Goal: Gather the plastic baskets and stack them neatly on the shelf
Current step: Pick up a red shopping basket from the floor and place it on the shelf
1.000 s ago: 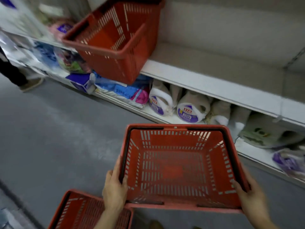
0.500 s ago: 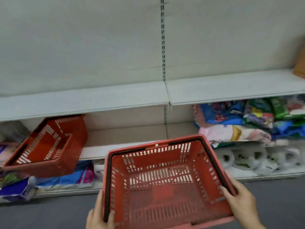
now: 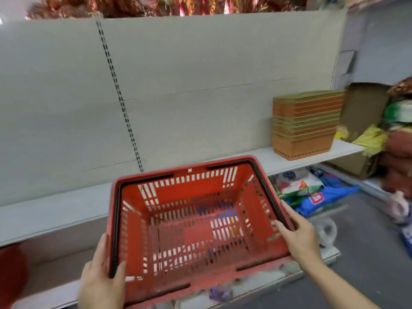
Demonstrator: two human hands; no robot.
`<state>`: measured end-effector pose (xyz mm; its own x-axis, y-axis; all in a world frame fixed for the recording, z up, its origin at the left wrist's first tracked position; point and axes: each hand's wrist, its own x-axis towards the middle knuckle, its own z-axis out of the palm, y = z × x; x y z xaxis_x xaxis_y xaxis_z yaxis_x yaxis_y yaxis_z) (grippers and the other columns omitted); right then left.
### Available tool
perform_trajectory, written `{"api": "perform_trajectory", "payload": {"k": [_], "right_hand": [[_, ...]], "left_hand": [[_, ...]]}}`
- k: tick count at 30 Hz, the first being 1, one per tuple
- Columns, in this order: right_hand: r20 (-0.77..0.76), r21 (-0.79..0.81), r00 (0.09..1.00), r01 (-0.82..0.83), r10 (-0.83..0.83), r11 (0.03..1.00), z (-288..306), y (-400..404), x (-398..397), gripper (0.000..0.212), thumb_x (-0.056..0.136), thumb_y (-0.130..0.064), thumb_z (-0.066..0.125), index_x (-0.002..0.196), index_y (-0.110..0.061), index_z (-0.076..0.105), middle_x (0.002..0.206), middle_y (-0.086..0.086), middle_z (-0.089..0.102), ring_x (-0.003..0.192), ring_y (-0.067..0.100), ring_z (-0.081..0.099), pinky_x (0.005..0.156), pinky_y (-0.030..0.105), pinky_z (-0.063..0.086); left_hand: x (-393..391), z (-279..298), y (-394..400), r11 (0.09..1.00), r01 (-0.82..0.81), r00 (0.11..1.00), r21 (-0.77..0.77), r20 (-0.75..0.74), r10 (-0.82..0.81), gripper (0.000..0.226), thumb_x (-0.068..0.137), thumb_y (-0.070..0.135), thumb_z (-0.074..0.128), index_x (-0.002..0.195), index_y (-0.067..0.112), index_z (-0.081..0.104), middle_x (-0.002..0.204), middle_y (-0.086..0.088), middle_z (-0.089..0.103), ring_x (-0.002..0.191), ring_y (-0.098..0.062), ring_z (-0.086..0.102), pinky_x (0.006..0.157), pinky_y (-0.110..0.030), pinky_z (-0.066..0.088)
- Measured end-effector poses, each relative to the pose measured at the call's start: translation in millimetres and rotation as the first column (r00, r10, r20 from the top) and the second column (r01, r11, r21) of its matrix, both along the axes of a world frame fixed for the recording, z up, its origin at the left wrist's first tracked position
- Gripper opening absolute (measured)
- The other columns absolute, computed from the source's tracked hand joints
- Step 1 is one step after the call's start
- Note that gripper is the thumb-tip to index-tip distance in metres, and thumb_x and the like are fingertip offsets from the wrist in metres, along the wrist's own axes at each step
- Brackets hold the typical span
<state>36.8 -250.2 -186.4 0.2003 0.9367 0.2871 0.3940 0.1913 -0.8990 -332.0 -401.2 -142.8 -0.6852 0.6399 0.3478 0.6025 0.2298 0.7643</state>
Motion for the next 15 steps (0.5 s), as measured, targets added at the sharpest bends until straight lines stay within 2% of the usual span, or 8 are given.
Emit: {"api": "perform_trajectory", "payload": {"k": [1,3,4,6,7,10,13,15], "right_hand": [[-0.012,0.023,1.000,0.001,-0.001,1.000,10,13,11,0.059,0.079,-0.011,0.075,0.132,-0.031,0.058,0.120,-0.014,0.066,0.110,0.004,0.061,0.096,0.026,0.048],[-0.015,0.059,1.000,0.020,-0.019,0.998,32,39,32,0.058,0.079,-0.009,0.075,0.132,-0.029,0.059,0.119,-0.013,0.066,0.108,0.003,0.062,0.098,0.030,0.049],[-0.007,0.069,0.999,0.035,-0.035,0.997,42,53,42,0.057,0.079,-0.009,0.075,0.131,-0.028,0.059,0.116,-0.012,0.068,0.103,0.003,0.062,0.096,0.024,0.049],[0.026,0.070,0.998,0.059,-0.061,0.996,63,79,58,0.054,0.080,-0.010,0.073,0.130,-0.029,0.060,0.103,-0.011,0.070,0.086,-0.001,0.062,0.077,0.002,0.045],[0.041,0.072,0.997,0.061,-0.065,0.996,72,92,65,0.053,0.081,-0.011,0.073,0.129,-0.030,0.060,0.096,-0.012,0.069,0.077,-0.006,0.060,0.068,0.001,0.044],[0.053,0.064,0.997,0.055,-0.059,0.996,93,138,82,0.055,0.080,-0.013,0.072,0.128,-0.036,0.059,0.083,-0.017,0.068,0.064,-0.009,0.060,0.059,0.014,0.051],[0.063,0.072,0.996,0.058,-0.062,0.996,109,192,96,0.052,0.077,-0.013,0.072,0.126,-0.028,0.063,0.093,-0.013,0.070,0.072,0.002,0.064,0.067,0.027,0.056],[0.087,0.085,0.994,0.051,-0.058,0.995,120,227,103,0.051,0.076,-0.012,0.073,0.124,-0.026,0.065,0.096,-0.014,0.068,0.076,0.002,0.065,0.066,0.026,0.056]], "left_hand": [[11,2,16,1.000,-0.030,0.999,0.006,0.045,0.030,0.085,0.078,0.018,0.082,0.153,0.036,0.045,0.115,-0.024,0.066,0.107,-0.046,0.065,0.096,-0.056,0.050],[37,14,49,0.998,-0.064,0.997,0.013,0.054,0.063,0.083,0.082,0.014,0.081,0.153,0.038,0.045,0.118,-0.022,0.067,0.111,-0.045,0.064,0.101,-0.057,0.048],[47,18,64,0.999,-0.047,0.997,0.004,0.059,0.047,0.082,0.083,0.015,0.080,0.153,0.038,0.045,0.118,-0.021,0.068,0.110,-0.045,0.064,0.101,-0.057,0.048],[57,25,96,1.000,-0.028,0.998,0.001,0.058,0.028,0.078,0.084,0.015,0.080,0.152,0.035,0.047,0.119,-0.020,0.070,0.109,-0.043,0.066,0.100,-0.057,0.050],[62,30,111,1.000,-0.025,0.999,0.002,0.049,0.024,0.076,0.085,0.014,0.079,0.151,0.033,0.048,0.119,-0.020,0.071,0.108,-0.043,0.066,0.098,-0.057,0.051],[79,53,161,1.000,-0.010,1.000,-0.011,0.015,0.010,0.068,0.087,0.009,0.076,0.149,0.025,0.052,0.121,-0.022,0.071,0.107,-0.045,0.066,0.092,-0.055,0.051],[81,67,216,1.000,0.008,1.000,-0.024,-0.019,-0.008,0.068,0.086,0.014,0.077,0.148,0.027,0.053,0.121,-0.020,0.072,0.107,-0.044,0.067,0.090,-0.052,0.052],[83,73,250,0.999,0.033,0.999,-0.032,-0.036,-0.035,0.068,0.086,0.017,0.077,0.149,0.028,0.053,0.119,-0.018,0.074,0.105,-0.042,0.068,0.086,-0.049,0.053]]}}
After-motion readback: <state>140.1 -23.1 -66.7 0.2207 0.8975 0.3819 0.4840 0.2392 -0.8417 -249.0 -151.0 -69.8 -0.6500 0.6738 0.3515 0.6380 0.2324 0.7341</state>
